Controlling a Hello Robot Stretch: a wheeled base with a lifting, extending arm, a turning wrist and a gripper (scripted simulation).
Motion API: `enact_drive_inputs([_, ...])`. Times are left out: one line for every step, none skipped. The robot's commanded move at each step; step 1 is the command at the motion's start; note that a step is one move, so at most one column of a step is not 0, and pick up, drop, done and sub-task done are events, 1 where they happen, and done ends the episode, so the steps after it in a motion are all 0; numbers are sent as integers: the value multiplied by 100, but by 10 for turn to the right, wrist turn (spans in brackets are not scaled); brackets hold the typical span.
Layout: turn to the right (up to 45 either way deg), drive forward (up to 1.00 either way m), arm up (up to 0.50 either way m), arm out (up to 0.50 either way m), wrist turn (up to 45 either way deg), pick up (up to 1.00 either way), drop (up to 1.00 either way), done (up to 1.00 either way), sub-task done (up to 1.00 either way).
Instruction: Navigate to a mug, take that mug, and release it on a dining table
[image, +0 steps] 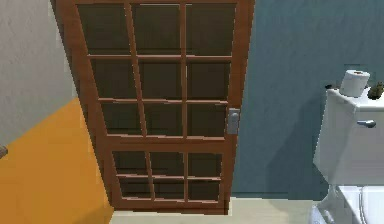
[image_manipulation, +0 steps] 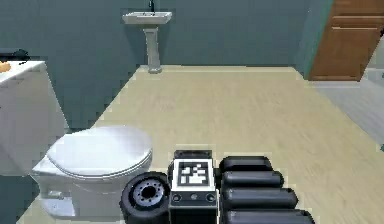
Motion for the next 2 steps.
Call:
enact_drive_inputs([-30, 0, 0, 0, 0, 0, 0, 0, 0])
enact_drive_inputs([0, 45, 0, 0, 0, 0, 0, 0, 0])
